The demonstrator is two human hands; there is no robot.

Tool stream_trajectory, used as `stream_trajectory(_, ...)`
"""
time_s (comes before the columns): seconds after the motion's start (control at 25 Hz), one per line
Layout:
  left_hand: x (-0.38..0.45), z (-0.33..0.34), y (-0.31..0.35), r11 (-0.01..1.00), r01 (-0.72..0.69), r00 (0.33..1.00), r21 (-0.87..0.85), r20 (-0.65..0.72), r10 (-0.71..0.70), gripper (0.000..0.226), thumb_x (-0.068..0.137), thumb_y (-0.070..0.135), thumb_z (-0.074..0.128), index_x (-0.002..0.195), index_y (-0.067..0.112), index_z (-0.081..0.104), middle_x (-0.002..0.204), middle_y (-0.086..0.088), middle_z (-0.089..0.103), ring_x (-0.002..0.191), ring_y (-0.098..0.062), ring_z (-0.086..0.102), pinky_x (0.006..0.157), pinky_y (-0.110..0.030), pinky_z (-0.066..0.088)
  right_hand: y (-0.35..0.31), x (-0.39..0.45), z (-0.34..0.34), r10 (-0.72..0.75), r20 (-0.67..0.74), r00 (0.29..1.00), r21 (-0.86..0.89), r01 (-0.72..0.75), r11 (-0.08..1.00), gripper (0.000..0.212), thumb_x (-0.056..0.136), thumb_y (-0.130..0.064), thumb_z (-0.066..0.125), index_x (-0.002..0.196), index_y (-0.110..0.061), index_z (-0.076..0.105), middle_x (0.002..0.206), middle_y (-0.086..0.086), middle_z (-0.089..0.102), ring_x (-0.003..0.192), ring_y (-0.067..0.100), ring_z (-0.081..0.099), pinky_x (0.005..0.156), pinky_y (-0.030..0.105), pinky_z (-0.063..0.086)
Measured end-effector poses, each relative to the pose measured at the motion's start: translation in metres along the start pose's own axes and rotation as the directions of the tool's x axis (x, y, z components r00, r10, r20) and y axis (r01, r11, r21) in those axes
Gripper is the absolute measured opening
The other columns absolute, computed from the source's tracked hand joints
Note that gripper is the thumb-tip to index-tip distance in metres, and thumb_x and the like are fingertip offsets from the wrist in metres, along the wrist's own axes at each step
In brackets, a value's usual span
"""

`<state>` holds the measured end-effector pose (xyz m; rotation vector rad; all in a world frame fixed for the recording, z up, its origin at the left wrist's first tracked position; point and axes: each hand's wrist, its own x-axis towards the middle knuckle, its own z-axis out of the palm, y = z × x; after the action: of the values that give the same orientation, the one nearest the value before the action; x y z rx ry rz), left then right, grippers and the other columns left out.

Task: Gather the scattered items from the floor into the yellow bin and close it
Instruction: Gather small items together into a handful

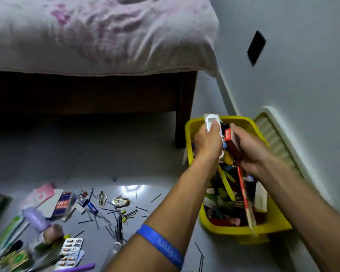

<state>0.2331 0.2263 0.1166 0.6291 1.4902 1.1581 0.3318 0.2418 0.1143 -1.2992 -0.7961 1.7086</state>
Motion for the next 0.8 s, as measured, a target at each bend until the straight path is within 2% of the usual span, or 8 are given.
stream_trajectory(0.08, 0.019, 0.008, -0.017, 0.995, 0.096, 0.993, 0.042, 0.062, -0.098, 0.035, 0.094, 0.029, 0.047, 0.122, 0.015, 0.062, 0.12, -0.019, 0.065, 0.108, -0.038, 0.063, 0.095, -0.049, 0.051, 0.008, 0.022, -0.02, -0.008, -0.104, 0.995, -0.137, -0.007, 0.991, 0.032, 0.102, -0.036, 0.045, 0.109, -0.012, 0.065, 0.087, 0.011, 0.071, 0.07, 0.023, 0.069, 0.062, 0.036, 0.058)
stream_trajectory(0.16, 0.024, -0.001, -0.041, 0.963, 0.179, 0.975, 0.2, 0.094, -0.201, 0.039, 0.095, 0.022, 0.045, 0.132, 0.016, 0.055, 0.132, -0.016, 0.059, 0.116, -0.038, 0.058, 0.101, -0.051, 0.048, 0.032, 0.034, -0.039, -0.033, -0.234, 0.972, -0.426, -0.072, 0.902, 0.038, 0.104, -0.035, 0.037, 0.114, -0.009, 0.064, 0.111, 0.017, 0.067, 0.098, 0.032, 0.065, 0.09, 0.047, 0.052)
stream_trajectory(0.24, 0.021, -0.012, -0.062, 0.961, 0.183, 0.971, 0.21, 0.112, -0.209, 0.038, 0.099, 0.023, 0.042, 0.136, 0.024, 0.051, 0.135, -0.003, 0.055, 0.118, -0.035, 0.056, 0.096, -0.047, 0.05, 0.056, 0.028, -0.055, -0.108, -0.299, 0.948, -0.518, -0.066, 0.853, 0.043, 0.105, -0.034, 0.033, 0.133, -0.011, 0.056, 0.136, 0.014, 0.056, 0.123, 0.029, 0.053, 0.107, 0.039, 0.038)
stream_trajectory(0.32, 0.013, -0.019, -0.07, 0.975, 0.214, 0.971, 0.064, 0.097, -0.219, 0.041, 0.1, 0.027, 0.043, 0.141, 0.032, 0.046, 0.134, 0.002, 0.052, 0.118, -0.034, 0.057, 0.086, -0.044, 0.053, 0.074, 0.012, -0.064, -0.175, -0.274, 0.946, -0.572, -0.014, 0.82, 0.045, 0.105, -0.037, 0.033, 0.142, -0.017, 0.047, 0.144, 0.004, 0.049, 0.132, 0.023, 0.045, 0.105, 0.03, 0.033)
stream_trajectory(0.48, 0.0, -0.022, -0.067, 0.996, 0.079, 0.994, 0.039, 0.075, -0.081, 0.042, 0.098, 0.014, 0.048, 0.137, 0.03, 0.052, 0.108, 0.012, 0.058, 0.088, -0.01, 0.062, 0.064, -0.029, 0.06, 0.089, -0.014, -0.055, -0.238, -0.192, 0.952, -0.67, 0.051, 0.741, 0.041, 0.103, -0.038, 0.035, 0.139, -0.025, 0.05, 0.119, -0.004, 0.055, 0.113, 0.017, 0.052, 0.091, 0.033, 0.042)
stream_trajectory(0.64, -0.012, -0.037, -0.058, 0.999, 0.034, 0.999, -0.017, 0.04, -0.033, 0.035, 0.096, 0.011, 0.05, 0.126, 0.027, 0.06, 0.121, 0.003, 0.059, 0.1, -0.017, 0.062, 0.078, -0.041, 0.061, 0.094, -0.043, -0.026, -0.395, -0.034, 0.918, -0.758, 0.235, 0.609, 0.029, 0.102, -0.025, 0.044, 0.127, -0.022, 0.059, 0.118, -0.007, 0.056, 0.108, 0.01, 0.051, 0.078, 0.019, 0.039)
stream_trajectory(0.72, -0.016, -0.054, -0.054, 0.999, -0.023, 0.999, -0.032, -0.026, 0.022, 0.031, 0.096, 0.009, 0.048, 0.117, 0.025, 0.064, 0.119, -0.002, 0.064, 0.105, -0.021, 0.064, 0.085, -0.044, 0.059, 0.1, -0.053, -0.009, -0.465, 0.059, 0.883, -0.795, 0.324, 0.513, 0.03, 0.099, -0.019, 0.049, 0.126, -0.022, 0.06, 0.12, -0.008, 0.057, 0.111, 0.007, 0.05, 0.085, 0.017, 0.039)
stream_trajectory(0.8, -0.026, -0.08, -0.054, 0.997, -0.081, 0.994, -0.022, -0.07, 0.079, 0.03, 0.096, 0.009, 0.048, 0.114, 0.025, 0.066, 0.111, 0.0, 0.068, 0.104, -0.018, 0.065, 0.086, -0.038, 0.058, 0.11, -0.06, 0.019, -0.466, 0.18, 0.866, -0.799, 0.405, 0.445, 0.03, 0.096, -0.013, 0.052, 0.124, -0.02, 0.061, 0.125, -0.006, 0.059, 0.113, 0.006, 0.05, 0.094, 0.022, 0.041)
